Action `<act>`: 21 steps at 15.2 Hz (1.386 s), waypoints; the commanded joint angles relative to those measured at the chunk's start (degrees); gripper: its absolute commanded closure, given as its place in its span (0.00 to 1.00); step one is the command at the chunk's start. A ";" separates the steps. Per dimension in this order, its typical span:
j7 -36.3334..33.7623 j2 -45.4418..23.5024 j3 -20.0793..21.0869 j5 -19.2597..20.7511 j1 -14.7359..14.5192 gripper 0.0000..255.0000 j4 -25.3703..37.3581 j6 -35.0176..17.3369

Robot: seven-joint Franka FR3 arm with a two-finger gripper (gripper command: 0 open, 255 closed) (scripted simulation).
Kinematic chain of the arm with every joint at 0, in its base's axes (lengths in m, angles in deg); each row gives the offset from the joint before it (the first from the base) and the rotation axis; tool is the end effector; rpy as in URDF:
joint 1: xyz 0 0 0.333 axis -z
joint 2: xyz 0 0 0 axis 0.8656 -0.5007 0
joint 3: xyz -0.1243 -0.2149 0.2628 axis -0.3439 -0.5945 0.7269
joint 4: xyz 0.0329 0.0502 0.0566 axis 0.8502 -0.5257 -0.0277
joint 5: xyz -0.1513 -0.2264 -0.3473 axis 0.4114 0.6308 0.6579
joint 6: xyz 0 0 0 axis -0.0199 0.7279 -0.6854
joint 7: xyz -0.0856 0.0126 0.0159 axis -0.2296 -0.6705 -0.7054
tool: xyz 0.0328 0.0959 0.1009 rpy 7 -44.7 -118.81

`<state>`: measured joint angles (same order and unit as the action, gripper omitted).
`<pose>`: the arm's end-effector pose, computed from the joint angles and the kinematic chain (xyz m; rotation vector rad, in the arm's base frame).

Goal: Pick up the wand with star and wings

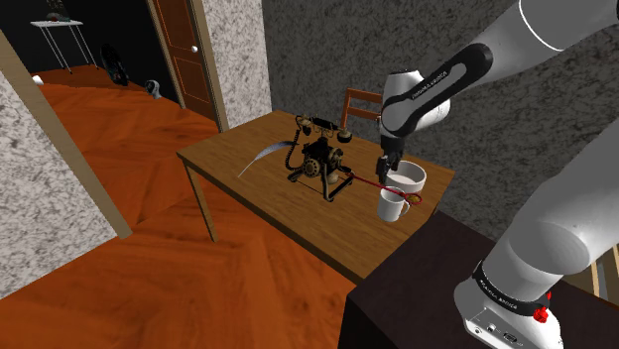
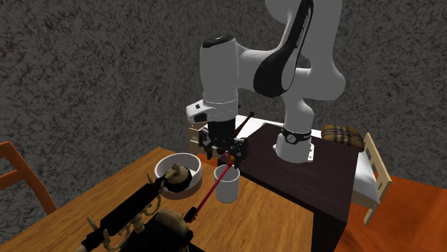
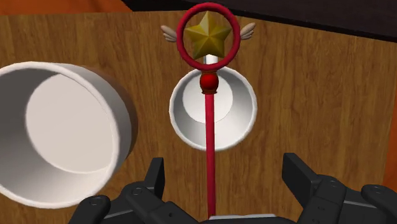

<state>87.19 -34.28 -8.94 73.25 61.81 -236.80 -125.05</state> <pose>0.4332 -0.1016 0.2746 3.1123 0.2788 -0.1179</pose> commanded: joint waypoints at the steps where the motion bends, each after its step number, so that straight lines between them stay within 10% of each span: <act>1: 1.55 -4.86 -0.43 -1.74 -0.41 0.00 1.06 -4.12; 11: 3.22 -12.14 -0.40 -3.98 -0.48 0.00 0.70 -11.70; 12: 3.21 -12.17 -0.38 -3.99 -0.49 1.00 0.77 -11.66; 21: 3.23 -12.15 -0.40 -3.99 -0.48 1.00 0.71 -11.69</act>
<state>90.39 -46.43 -9.30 69.25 61.30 -235.98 -136.71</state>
